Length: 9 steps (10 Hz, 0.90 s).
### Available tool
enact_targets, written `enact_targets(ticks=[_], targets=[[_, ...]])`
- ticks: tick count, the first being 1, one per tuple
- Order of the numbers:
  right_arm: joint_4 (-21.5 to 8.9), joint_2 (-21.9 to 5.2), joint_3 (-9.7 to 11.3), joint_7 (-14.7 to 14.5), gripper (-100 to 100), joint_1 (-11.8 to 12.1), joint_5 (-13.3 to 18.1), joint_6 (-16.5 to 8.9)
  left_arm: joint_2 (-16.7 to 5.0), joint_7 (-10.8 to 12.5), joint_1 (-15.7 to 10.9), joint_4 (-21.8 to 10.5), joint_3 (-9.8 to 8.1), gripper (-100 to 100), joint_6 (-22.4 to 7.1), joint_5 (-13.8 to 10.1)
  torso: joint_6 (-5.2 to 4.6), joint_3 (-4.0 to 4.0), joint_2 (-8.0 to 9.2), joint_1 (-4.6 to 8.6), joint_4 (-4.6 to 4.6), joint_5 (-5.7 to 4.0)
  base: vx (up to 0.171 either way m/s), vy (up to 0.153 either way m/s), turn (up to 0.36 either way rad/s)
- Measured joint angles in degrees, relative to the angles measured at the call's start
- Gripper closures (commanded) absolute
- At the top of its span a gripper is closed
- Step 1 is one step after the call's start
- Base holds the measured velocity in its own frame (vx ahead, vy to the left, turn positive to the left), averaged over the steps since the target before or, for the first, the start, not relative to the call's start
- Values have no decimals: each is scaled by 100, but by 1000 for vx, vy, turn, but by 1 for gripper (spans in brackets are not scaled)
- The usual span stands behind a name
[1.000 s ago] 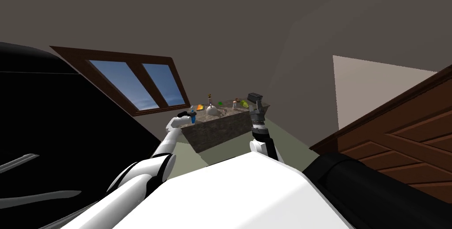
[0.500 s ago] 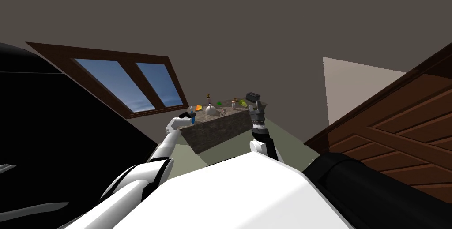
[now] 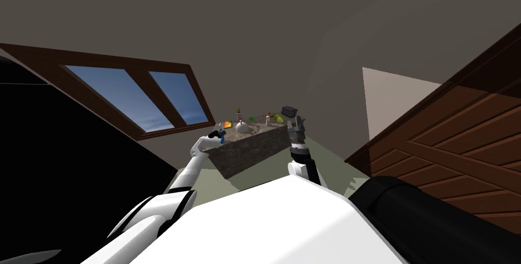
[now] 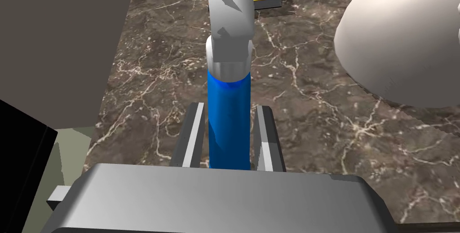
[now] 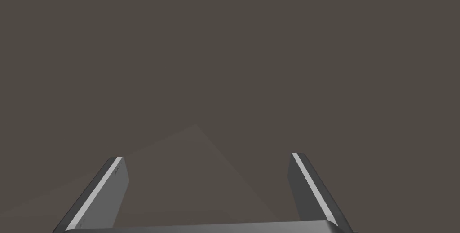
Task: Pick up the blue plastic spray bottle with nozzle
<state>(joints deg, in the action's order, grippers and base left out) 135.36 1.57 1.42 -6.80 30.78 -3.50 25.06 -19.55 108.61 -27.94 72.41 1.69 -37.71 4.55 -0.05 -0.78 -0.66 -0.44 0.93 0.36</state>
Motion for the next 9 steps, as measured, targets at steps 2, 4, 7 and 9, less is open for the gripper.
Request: enact_targets(ticks=[2, 4, 7, 9], targets=[[0, 0, 0, 0, 0, 0, 0, 0, -15, 325, -15, 4, 20, 100, 16, 85, -5, -5, -7, 19, 4, -2, 1, -8, 2], [0, 0, 1, 0, 0, -1, 0, 0, -94, 646, 129, 161, 171, 100, -89, 236, -16, -5, -2, 7, 6, 4, -26, 61, -214], [0, 0, 0, 0, 0, 0, 0, 0, -130, 1135, 291, 532, 415, 100, -224, 633, -3, -2, -5, 10, 0, -1, -1, 20, 15], [0, 0, 0, 0, 0, 0, 0, 0, -137, 1458, 291, 522, 418, 100, -199, 667, -6, -5, -8, 19, 2, 0, -6, 22, -138]])
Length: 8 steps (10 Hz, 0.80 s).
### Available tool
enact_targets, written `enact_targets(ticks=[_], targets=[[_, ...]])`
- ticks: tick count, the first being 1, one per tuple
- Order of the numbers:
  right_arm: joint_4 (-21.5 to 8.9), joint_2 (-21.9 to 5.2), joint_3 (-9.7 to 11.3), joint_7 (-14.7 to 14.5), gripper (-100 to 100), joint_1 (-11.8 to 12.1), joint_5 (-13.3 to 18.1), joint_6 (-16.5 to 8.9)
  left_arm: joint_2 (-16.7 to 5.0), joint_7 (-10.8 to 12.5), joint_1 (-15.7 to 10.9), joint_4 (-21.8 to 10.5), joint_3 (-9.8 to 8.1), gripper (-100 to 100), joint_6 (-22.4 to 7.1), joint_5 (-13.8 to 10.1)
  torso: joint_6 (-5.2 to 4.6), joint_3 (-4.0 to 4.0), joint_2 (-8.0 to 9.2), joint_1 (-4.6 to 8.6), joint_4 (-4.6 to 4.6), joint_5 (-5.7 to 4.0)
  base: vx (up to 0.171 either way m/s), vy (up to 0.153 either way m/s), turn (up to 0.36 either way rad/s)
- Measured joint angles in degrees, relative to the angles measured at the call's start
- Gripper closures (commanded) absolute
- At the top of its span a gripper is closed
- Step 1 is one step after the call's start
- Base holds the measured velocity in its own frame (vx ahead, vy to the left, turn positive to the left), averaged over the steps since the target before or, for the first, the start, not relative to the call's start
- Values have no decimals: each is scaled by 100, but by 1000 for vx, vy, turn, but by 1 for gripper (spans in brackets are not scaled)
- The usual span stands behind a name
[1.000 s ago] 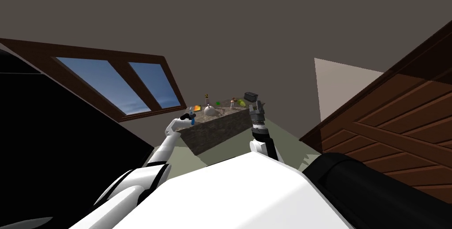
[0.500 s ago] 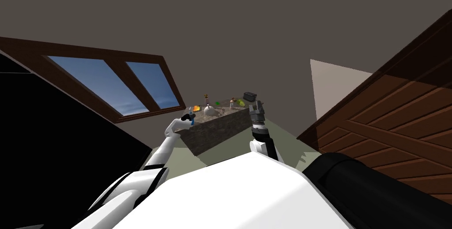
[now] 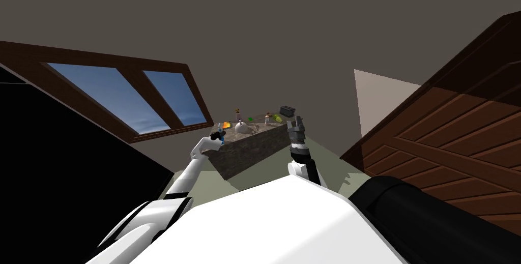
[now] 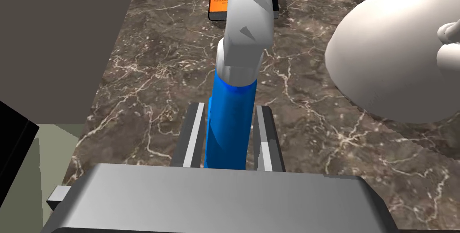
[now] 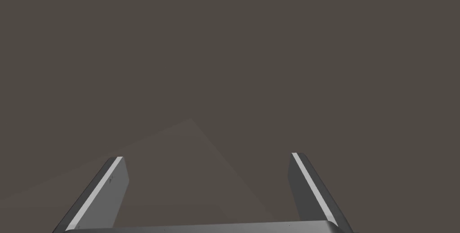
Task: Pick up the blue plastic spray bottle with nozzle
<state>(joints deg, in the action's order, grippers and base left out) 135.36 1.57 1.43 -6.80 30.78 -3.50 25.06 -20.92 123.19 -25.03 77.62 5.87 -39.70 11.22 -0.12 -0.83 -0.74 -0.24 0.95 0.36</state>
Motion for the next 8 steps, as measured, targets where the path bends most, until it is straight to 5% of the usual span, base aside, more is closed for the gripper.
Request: enact_targets(ticks=[3, 7, 8], targets=[[0, 0, -1, 0, 0, 0, 0, 0, -125, 485, 311, 455, 370, 100, -187, 449, 3, 10, 13, -19, -7, 1, -21, 44, -41], [0, 0, 0, 0, 0, 0, 0, 0, -122, 1079, 307, 521, 396, 100, -219, 574, 1, 2, 1, -2, -3, 4, 4, -5, 2], [0, 0, 0, 0, 0, 0, 0, 0, -121, 1100, 307, 522, 397, 0, -219, 574, 2, 2, 2, -5, -3, 4, 0, 0, 0]])
